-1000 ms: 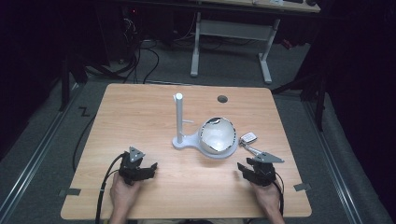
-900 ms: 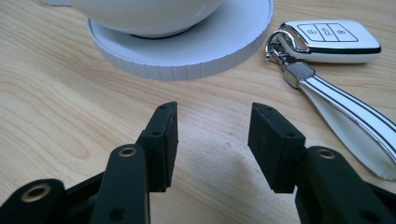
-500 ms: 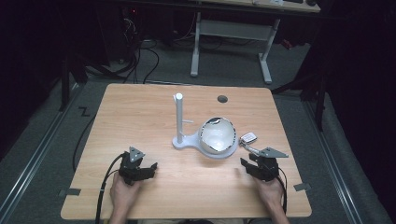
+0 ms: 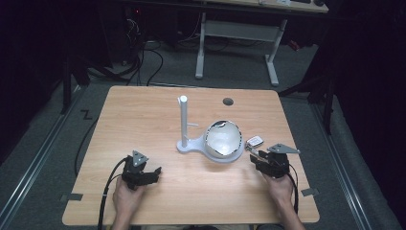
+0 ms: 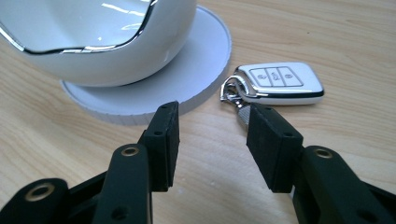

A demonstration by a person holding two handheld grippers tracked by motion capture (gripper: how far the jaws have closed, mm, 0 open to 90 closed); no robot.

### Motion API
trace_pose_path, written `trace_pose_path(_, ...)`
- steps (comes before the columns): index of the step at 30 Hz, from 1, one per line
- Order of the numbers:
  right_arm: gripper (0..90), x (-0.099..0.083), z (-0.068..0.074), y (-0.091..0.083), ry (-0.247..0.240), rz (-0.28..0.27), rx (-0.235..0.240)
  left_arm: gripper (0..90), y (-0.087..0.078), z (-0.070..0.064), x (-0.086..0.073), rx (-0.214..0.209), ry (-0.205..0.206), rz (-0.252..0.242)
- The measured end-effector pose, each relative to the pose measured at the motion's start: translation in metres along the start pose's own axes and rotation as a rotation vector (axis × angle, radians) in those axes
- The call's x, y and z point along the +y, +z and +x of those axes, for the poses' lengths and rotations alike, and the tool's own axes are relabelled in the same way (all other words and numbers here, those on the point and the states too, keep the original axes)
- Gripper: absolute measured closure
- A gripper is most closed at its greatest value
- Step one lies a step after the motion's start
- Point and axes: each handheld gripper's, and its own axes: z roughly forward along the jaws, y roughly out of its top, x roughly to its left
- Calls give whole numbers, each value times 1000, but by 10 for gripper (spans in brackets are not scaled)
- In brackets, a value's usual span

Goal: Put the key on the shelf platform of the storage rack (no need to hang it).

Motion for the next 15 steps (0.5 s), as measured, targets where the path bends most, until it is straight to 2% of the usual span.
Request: trace_pose_path(15, 531, 16, -22, 7, 22, 11, -13, 221, 0, 0, 0, 1, 0, 0)
